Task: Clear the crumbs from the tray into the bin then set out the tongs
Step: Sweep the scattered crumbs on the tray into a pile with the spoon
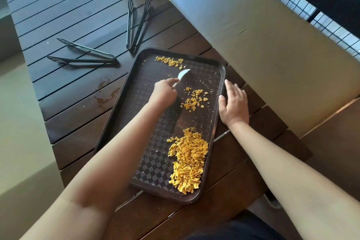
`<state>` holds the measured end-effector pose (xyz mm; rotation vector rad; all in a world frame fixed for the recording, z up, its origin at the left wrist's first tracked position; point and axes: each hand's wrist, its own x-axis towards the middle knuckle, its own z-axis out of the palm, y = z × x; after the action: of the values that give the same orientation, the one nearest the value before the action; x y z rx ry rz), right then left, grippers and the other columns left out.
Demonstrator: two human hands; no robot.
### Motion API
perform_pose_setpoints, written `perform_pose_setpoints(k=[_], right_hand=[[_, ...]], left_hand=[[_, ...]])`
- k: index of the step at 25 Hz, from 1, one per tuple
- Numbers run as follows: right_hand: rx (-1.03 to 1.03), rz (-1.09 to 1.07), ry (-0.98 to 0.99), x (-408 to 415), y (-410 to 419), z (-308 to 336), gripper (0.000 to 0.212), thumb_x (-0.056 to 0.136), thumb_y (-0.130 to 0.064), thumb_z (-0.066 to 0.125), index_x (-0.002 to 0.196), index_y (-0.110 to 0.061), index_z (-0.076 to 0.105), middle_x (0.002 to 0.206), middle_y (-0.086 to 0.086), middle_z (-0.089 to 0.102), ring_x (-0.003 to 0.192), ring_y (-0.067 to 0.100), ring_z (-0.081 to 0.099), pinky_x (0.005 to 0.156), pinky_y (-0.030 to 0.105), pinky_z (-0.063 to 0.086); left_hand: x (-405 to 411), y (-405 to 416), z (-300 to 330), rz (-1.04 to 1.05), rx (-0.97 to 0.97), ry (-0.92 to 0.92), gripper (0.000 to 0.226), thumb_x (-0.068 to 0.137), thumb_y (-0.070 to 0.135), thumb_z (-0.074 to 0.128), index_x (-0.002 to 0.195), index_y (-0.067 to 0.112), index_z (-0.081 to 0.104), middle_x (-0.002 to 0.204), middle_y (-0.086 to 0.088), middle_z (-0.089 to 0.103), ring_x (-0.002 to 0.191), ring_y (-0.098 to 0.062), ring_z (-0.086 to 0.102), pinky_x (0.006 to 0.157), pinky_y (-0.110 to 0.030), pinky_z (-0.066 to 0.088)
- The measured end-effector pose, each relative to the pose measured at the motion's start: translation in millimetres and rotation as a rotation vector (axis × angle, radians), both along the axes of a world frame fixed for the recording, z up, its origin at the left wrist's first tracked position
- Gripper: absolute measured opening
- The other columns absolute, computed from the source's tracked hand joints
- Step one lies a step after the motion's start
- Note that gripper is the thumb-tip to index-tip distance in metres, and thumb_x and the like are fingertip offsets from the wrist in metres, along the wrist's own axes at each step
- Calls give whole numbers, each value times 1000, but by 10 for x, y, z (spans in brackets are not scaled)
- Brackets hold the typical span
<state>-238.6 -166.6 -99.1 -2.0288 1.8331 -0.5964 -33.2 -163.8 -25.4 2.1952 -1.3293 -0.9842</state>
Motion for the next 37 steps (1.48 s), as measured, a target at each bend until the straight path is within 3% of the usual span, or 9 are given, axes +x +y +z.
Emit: perform_pose_setpoints(k=[4,7,10,14,20,24,29,35,37], right_hand=[[-2,-1,3,-6,-5,-5,72,81,-45,18,142,-10,36,143,13,43,136,29,33,113,40,15],[-6,0,4,-1,-5,-10,71,82,-45,19,141,-9,37,142,14,44,135,30,34,113,41,17],[-5,1,6,-8,-6,-11,70,83,-44,20,141,-9,38,142,14,44,135,30,35,113,42,18],[-2,3,7,-6,-4,-3,61,87,-36,30,141,-9,37,143,13,42,136,29,33,113,41,16],[-10,10,3,-6,0,6,70,83,-44,20,140,-9,38,142,14,44,134,31,35,112,42,18],[-9,13,7,-11,-6,9,63,86,-38,27,141,-9,38,142,13,43,135,30,34,112,41,17],[-10,13,9,-14,-5,10,62,85,-36,29,141,-9,37,143,14,43,135,30,34,113,41,17],[-18,14,3,-18,-11,10,61,85,-34,31,140,-8,38,142,14,44,134,31,34,112,42,18],[-15,14,5,-13,-9,5,60,86,-33,33,141,-8,38,142,14,44,135,31,34,112,41,17]], left_hand=[[-71,159,43,-125,53,38,39,93,5,44,121,25,63,124,-6,61,72,-14,60,62,-29,55],[-48,367,26,-299,130,30,39,91,4,46,117,27,65,121,-2,63,88,-13,61,71,-21,50],[11,482,4,-185,50,83,34,94,8,46,120,23,63,117,-4,64,68,-11,56,61,-23,49],[116,455,-54,-10,-3,-34,39,94,6,43,127,20,58,126,-11,58,104,-25,60,93,-38,51],[-67,539,82,-261,188,69,30,95,18,49,119,28,63,110,3,62,48,-8,46,44,-16,43],[-149,440,64,-197,74,59,42,93,4,42,123,27,61,121,-4,62,56,-13,54,46,-22,47],[-317,367,40,-375,94,-71,46,91,2,40,124,29,60,126,-6,56,105,-19,58,83,-30,50],[-120,483,46,-309,97,45,37,91,6,48,114,28,66,109,1,66,57,-8,55,46,-13,45],[-110,476,30,-211,27,52,40,91,5,45,119,27,64,117,-2,65,61,-15,57,49,-19,47]])
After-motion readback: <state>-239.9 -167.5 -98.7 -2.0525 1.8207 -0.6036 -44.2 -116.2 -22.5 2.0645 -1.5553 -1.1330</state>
